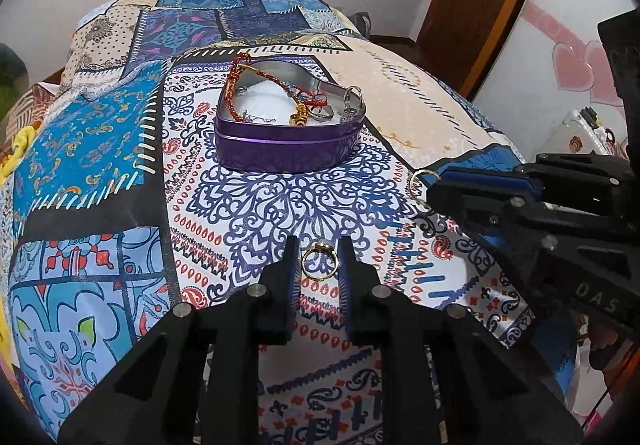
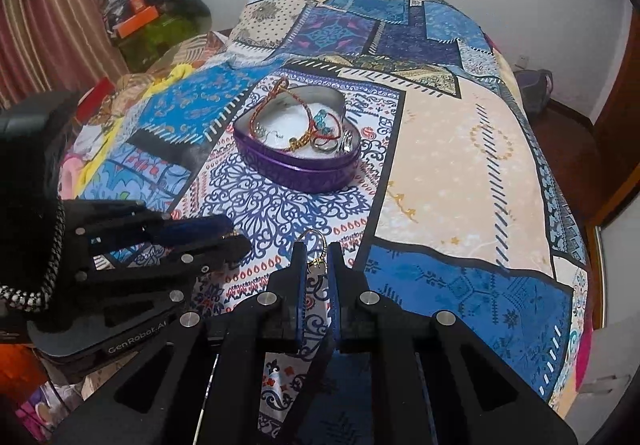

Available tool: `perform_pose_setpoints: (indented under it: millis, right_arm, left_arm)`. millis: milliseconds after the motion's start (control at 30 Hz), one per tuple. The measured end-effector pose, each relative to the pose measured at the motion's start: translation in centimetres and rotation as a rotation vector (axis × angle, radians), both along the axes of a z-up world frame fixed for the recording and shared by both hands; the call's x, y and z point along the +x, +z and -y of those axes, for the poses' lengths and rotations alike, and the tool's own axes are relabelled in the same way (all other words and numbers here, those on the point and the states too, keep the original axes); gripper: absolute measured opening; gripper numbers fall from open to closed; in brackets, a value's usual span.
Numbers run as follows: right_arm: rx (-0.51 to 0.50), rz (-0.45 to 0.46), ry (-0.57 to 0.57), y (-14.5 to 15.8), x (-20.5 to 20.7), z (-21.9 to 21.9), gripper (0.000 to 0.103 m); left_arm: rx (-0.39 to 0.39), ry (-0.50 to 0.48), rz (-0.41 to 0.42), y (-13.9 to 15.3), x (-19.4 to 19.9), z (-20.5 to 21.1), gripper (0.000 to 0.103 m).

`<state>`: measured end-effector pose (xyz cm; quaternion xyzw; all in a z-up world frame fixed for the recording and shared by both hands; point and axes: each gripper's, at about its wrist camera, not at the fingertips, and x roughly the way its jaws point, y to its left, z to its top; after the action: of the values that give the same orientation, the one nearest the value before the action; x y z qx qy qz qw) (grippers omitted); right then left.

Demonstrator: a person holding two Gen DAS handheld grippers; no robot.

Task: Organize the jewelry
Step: 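Carry both pieces to the heart tin and open both tools inside it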

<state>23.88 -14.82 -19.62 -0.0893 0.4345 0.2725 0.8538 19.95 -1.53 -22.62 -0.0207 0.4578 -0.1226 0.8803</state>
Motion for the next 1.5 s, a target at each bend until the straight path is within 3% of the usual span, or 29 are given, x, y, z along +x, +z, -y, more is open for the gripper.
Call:
perform_pose_setpoints:
  millis: [400,867,1500]
  right_arm:
    - [0.038,0.036,-0.014,1.7,1.2,-0.4,0.009]
    - [0.088,0.081,-0.016,3.3,3.7,-1.9,0.009]
    - [0.040,0.004,0.037,0.8,5.9,-3.2,0.009]
  left_arm:
    - [-0.004,0.036,0.078,2.7,-0.3,-1.6,0.017]
    - [-0.035,0.064,0.184,6.3,3.0,-3.3,0.017]
    - [-0.046,0.017,0.135,4.1,6.5,-2.4,0.017]
